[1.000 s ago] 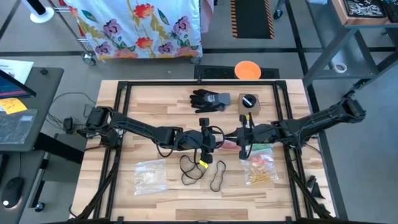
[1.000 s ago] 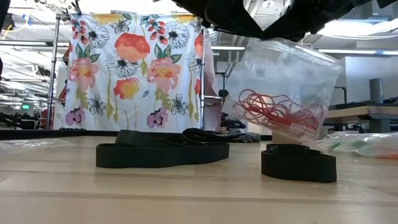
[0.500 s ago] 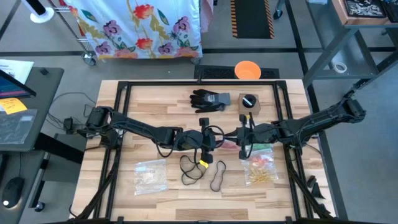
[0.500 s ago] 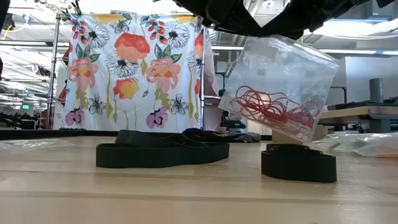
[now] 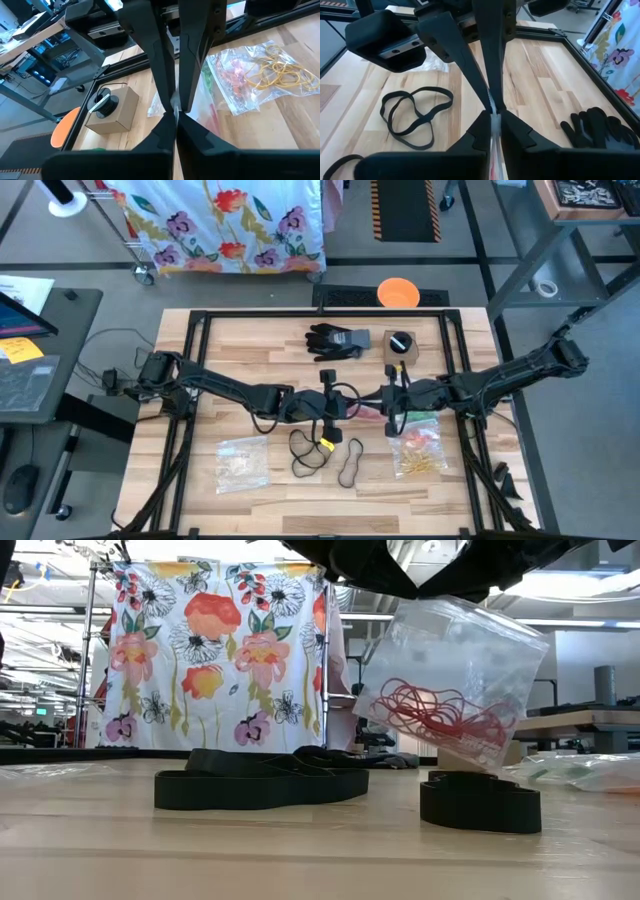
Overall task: Sort rubber bands
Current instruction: Close the transparent zip bag containing the red rubber bands
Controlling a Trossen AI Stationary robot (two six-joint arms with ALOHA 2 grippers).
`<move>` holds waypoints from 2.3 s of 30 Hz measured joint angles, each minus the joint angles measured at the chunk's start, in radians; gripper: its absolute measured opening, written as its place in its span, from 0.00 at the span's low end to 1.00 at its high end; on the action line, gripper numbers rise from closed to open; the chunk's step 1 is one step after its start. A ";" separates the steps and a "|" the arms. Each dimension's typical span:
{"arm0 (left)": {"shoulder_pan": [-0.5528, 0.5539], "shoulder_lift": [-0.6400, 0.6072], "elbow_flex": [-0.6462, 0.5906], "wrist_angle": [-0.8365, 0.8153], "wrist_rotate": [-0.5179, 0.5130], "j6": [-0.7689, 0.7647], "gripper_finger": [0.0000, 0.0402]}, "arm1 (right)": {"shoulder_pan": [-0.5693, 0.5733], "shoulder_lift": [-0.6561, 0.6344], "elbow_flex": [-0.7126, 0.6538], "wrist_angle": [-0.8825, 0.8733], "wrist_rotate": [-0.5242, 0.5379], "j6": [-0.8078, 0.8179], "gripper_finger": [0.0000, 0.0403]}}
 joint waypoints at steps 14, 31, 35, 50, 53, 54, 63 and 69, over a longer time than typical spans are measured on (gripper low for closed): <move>-0.013 -0.010 -0.031 0.149 0.015 0.019 0.00 | 0.063 -0.113 -0.075 0.131 0.006 -0.171 0.15; 0.145 -0.242 -0.476 0.735 0.298 -0.174 0.00 | -0.167 -0.788 -0.511 0.422 -0.036 -0.031 0.15; 0.185 -0.185 -0.482 0.731 0.323 -0.234 0.00 | -0.174 -0.778 -0.511 0.482 -0.172 -0.001 0.15; 0.183 -0.046 -0.336 0.668 0.375 -0.274 0.00 | -0.139 -0.487 -0.456 0.612 -0.179 -0.097 0.49; 0.183 -0.034 -0.318 0.635 0.391 -0.272 0.00 | -0.141 -0.389 -0.426 0.625 -0.180 -0.079 0.58; 0.183 -0.034 -0.312 0.623 0.396 -0.271 0.00 | -0.143 -0.362 -0.414 0.627 -0.180 -0.076 0.60; 0.171 -0.035 -0.304 0.613 0.401 -0.244 0.00 | -0.154 -0.105 -0.342 0.732 -0.206 -0.053 0.63; 0.171 -0.035 -0.304 0.627 0.400 -0.246 0.00 | -0.154 -0.031 -0.314 0.732 -0.209 -0.053 0.63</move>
